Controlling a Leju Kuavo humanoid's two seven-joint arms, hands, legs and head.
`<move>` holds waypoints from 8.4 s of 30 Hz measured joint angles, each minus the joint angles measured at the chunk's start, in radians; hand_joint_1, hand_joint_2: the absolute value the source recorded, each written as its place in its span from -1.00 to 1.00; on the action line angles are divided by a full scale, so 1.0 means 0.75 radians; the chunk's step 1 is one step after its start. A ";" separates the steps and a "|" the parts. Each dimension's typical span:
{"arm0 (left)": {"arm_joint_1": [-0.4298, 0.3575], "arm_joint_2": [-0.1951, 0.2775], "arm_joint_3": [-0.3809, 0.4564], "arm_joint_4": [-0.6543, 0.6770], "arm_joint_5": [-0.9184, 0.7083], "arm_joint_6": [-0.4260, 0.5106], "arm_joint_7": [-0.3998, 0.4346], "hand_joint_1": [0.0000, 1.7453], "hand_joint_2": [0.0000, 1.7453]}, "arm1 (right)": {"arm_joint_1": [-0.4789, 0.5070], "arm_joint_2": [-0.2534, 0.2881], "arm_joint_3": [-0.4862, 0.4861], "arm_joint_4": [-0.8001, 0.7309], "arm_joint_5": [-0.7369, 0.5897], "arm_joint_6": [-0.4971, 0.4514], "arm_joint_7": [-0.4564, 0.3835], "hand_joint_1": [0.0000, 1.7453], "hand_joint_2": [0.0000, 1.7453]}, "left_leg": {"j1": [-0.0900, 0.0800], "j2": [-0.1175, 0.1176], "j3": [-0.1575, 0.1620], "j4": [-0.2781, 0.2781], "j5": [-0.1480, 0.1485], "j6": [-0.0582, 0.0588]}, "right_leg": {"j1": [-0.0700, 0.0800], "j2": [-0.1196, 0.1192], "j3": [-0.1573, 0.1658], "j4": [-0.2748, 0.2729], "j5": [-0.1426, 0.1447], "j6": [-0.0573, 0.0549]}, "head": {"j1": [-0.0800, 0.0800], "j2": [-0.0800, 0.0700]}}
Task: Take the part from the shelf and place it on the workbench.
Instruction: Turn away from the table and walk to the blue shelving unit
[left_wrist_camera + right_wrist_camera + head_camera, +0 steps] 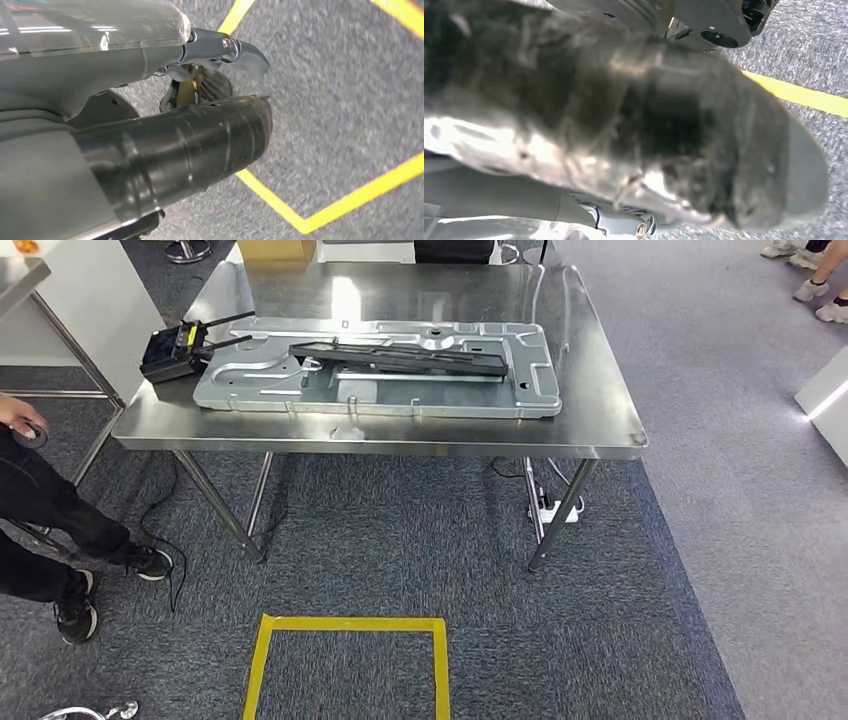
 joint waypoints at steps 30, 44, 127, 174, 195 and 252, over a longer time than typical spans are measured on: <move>0.004 0.006 0.008 0.000 0.000 0.006 -0.010 -1.00 -1.00 | -0.004 0.004 0.011 0.001 -0.001 0.071 -0.018 -1.00 -1.00 | 0.003 -0.006 -0.039 0.031 0.005 -0.007 | -0.007 0.002 -0.001 -0.003 0.012 0.005 | -0.002 0.000; 0.007 0.003 0.010 0.000 0.000 0.013 -0.016 -1.00 -1.00 | -0.005 0.001 0.015 0.001 0.025 0.027 0.024 -1.00 -1.00 | -0.013 0.004 -0.144 0.039 0.107 0.004 | 0.019 0.003 0.142 -0.050 -0.088 -0.033 | -0.001 0.000; 0.011 0.038 0.074 0.006 0.000 0.057 -0.029 -1.00 -1.00 | -0.001 0.032 0.015 0.003 0.055 0.095 -0.030 -1.00 -1.00 | 0.006 0.009 -0.063 0.010 0.041 0.019 | -0.008 0.000 -0.090 0.293 -0.230 0.024 | -0.003 0.000; 0.019 0.055 0.085 0.006 -0.001 0.083 -0.041 -1.00 -1.00 | 0.009 0.032 0.011 0.005 0.048 0.178 -0.020 -1.00 -1.00 | 0.016 -0.002 -0.209 0.407 -0.179 -0.062 | -0.003 0.049 0.055 -0.032 -0.024 -0.063 | 0.000 0.000; 0.019 0.058 0.105 0.009 -0.001 0.095 -0.044 -1.00 -1.00 | 0.011 0.031 0.011 0.007 0.062 0.192 -0.024 -1.00 -1.00 | 0.012 0.115 -0.046 0.019 0.023 -0.019 | -0.015 -0.065 0.045 0.004 -0.038 0.014 | 0.008 0.000; 0.029 0.076 0.126 0.010 0.000 0.109 -0.060 -1.00 -1.00 | 0.021 0.049 0.011 0.010 0.090 0.197 0.023 -1.00 -1.00 | -0.006 0.076 -0.072 0.034 0.037 0.023 | -0.009 0.005 -0.142 0.347 -0.171 0.017 | 0.012 0.000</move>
